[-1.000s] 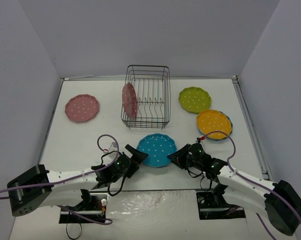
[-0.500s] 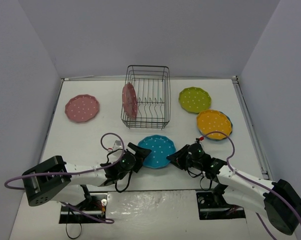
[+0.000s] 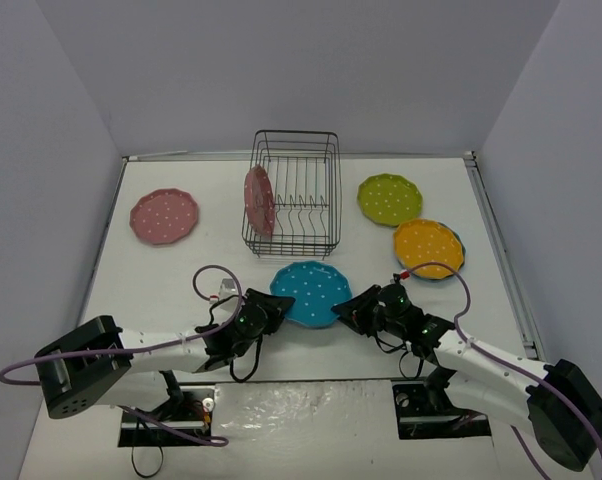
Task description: Load the plates into the dish rack
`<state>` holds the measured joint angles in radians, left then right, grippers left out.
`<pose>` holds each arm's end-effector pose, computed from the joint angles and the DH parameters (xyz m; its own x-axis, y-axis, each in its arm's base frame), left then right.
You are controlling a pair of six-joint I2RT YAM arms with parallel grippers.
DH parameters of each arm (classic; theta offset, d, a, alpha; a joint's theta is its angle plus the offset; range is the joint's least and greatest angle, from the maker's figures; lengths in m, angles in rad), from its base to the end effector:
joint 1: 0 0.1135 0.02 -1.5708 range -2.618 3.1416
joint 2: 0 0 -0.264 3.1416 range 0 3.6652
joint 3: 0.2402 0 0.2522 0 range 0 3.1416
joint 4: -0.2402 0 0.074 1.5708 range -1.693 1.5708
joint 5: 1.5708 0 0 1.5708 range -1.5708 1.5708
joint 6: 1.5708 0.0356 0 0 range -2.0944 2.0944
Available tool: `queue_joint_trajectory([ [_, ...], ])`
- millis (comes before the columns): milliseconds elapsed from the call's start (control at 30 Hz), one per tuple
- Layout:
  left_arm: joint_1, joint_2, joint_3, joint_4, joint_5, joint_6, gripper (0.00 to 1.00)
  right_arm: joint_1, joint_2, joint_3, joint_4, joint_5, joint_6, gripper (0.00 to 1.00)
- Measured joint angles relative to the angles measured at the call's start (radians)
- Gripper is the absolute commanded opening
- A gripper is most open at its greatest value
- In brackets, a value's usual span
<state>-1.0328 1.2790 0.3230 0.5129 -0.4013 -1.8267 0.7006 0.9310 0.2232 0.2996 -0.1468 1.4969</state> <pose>0.1302 -0.1911 0.1551 -0.5342 -0.8427 0.0667 -0.3669 0.1601 -0.9164 0.1402 0.1250 0.1683 -0.7607 0.6490 -0.0099 0.2480 0.3046 0.9196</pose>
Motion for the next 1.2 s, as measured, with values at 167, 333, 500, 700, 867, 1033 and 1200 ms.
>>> queue_joint_trajectory([
  [167, -0.001, -0.055, -0.001, -0.058, -0.008, 0.035, 0.0, 0.0, -0.007, 0.027, -0.019, -0.017, -0.043, 0.72],
  [333, -0.001, -0.168, -0.006, -0.188, -0.019, 0.084, 0.0, -0.006, -0.029, 0.126, -0.112, -0.04, -0.15, 0.98],
  [500, -0.001, -0.326, -0.005, -0.351, -0.034, 0.157, 0.0, -0.02, -0.053, 0.233, -0.224, -0.032, -0.267, 1.0],
  [700, -0.001, -0.471, 0.104, -0.675, -0.033, 0.281, 0.0, -0.026, -0.058, 0.399, -0.454, 0.056, -0.453, 1.0],
  [867, -0.001, -0.48, 0.322, -0.911, -0.036, 0.446, 0.0, -0.032, -0.058, 0.571, -0.61, 0.189, -0.637, 1.0],
  [1033, 0.004, -0.362, 0.674, -1.1, -0.059, 0.709, 0.0, -0.044, -0.057, 0.746, -0.688, 0.309, -0.813, 1.0],
  [1200, 0.09, -0.144, 1.02, -1.154, -0.077, 1.0, 0.0, -0.06, -0.061, 0.819, -0.72, 0.385, -0.932, 1.0],
])
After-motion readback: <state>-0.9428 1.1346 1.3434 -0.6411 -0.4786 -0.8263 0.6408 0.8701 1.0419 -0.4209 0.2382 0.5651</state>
